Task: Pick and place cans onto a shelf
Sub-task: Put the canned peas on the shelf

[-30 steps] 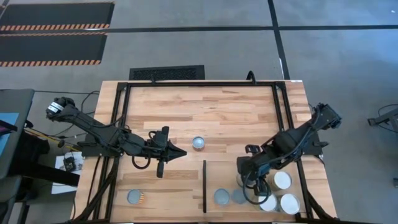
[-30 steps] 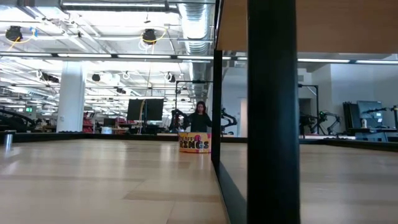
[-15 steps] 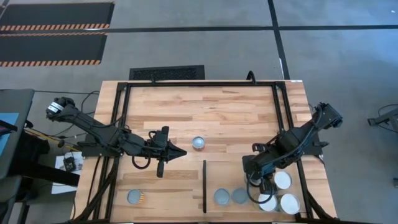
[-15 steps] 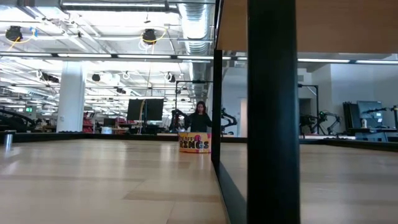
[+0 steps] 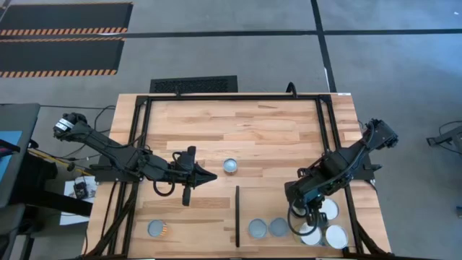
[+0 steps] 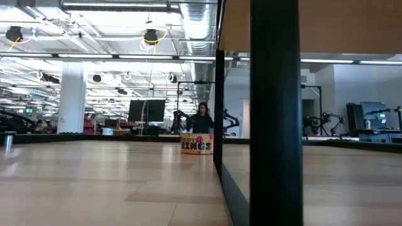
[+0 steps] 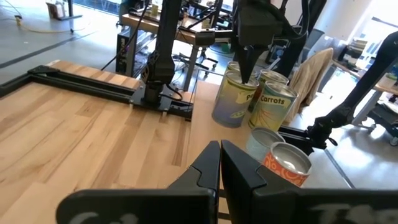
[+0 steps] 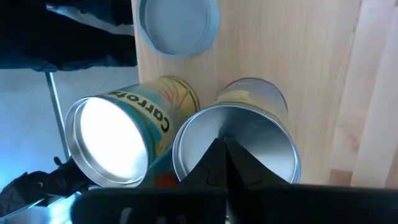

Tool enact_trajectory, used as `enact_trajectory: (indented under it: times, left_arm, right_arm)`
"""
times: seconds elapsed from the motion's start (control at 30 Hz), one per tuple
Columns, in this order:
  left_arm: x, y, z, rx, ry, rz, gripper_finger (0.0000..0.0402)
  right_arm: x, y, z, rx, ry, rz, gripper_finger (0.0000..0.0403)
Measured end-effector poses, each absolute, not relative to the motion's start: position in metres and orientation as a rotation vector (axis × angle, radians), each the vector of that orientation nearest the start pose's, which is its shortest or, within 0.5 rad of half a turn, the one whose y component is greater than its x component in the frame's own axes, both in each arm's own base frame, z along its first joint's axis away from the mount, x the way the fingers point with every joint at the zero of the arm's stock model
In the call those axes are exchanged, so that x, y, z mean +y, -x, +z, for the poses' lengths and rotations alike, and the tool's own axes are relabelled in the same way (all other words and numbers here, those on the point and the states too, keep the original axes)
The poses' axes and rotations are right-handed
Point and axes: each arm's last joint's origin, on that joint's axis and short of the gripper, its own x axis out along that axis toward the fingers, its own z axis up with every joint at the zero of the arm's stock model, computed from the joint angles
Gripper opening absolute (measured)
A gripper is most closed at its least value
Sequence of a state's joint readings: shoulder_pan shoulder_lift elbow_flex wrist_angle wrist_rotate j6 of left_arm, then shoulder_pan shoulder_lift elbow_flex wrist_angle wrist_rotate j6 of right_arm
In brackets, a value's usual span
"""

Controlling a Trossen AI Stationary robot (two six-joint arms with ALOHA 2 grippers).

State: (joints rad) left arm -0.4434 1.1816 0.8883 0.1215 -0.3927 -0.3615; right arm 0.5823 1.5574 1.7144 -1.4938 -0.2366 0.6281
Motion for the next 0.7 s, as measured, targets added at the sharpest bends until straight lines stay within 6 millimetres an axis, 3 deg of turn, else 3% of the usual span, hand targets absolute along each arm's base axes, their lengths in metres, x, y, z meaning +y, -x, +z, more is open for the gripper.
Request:
enact_trajectory:
  times: [0.7]
  left_arm:
    - [-0.085, -0.251, 0.315, 0.194, 0.301, -0.003, 0.0000]
  right_arm:
    - [0.156, -0.222, 0.372, 1.520, -0.300, 0.282, 0.0016]
